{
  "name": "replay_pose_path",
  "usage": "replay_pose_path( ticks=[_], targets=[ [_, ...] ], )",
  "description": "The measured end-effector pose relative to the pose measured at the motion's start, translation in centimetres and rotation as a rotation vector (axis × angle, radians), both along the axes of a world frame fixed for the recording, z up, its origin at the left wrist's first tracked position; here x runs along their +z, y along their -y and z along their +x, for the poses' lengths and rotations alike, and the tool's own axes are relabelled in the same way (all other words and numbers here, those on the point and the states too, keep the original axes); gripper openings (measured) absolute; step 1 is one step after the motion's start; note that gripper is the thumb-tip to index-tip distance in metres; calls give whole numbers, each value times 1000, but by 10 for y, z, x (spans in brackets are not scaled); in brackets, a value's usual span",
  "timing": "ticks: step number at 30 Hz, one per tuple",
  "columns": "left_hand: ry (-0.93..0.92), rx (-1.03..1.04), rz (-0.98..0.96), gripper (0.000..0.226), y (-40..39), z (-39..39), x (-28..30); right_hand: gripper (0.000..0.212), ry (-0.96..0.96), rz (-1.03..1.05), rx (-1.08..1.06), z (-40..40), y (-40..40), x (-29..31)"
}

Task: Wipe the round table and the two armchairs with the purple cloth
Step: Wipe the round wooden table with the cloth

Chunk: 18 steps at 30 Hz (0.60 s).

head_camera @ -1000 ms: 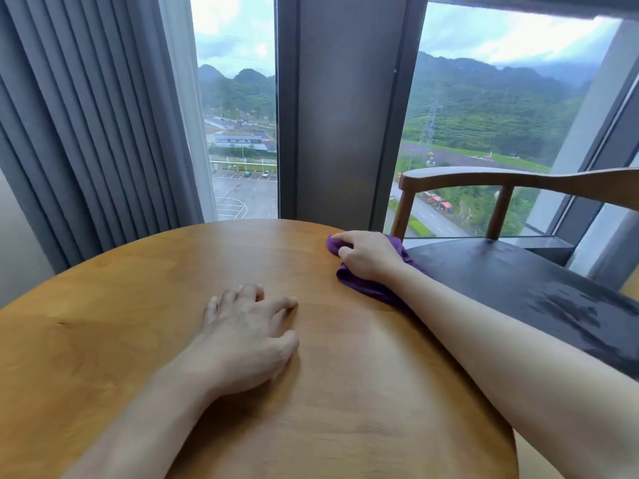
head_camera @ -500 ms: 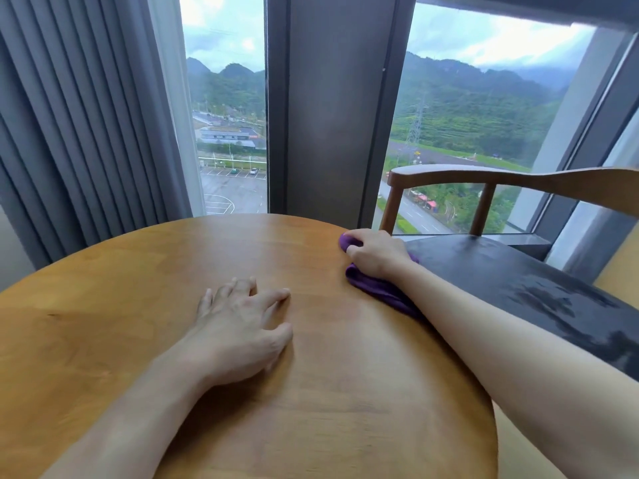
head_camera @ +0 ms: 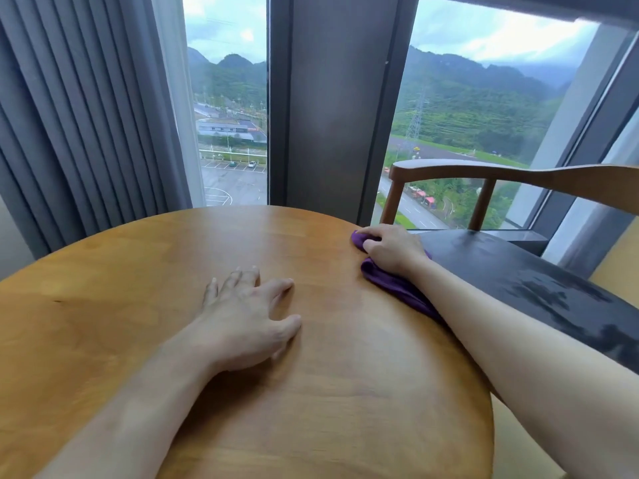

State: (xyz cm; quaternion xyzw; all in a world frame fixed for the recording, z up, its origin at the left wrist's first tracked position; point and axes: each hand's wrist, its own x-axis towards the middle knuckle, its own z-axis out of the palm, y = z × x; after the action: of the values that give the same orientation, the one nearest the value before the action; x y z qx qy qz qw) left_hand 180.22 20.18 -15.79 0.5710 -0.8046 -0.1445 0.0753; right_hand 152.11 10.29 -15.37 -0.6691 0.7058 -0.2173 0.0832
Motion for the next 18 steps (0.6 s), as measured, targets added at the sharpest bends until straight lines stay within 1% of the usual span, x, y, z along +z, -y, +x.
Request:
replay_pose_path(
  ticks=[2, 4, 6, 9, 12, 15, 18],
  targets=[
    [4, 0, 10, 66, -1, -2, 0, 39, -30, 46, -13, 17, 14, -2],
    [13, -3, 15, 66, -2, -2, 1, 39, -73, 47, 3, 31, 16, -5],
    [25, -5, 17, 66, -2, -3, 2, 44, -113, 16, 67, 38, 3, -6],
    [37, -2, 5, 67, -1, -1, 1, 57, -124, -33, 229, 39, -31, -10],
    [49, -2, 6, 68, -1, -1, 0, 62, -44, -25, 346, 22, -69, -19],
    [50, 6, 11, 68, 1, -3, -1, 62, -5, 32, 292, 7, -63, -16],
    [53, 28, 9, 69, -1, -7, -1, 64, -77, 63, 180, 18, -35, -3]
  ],
)
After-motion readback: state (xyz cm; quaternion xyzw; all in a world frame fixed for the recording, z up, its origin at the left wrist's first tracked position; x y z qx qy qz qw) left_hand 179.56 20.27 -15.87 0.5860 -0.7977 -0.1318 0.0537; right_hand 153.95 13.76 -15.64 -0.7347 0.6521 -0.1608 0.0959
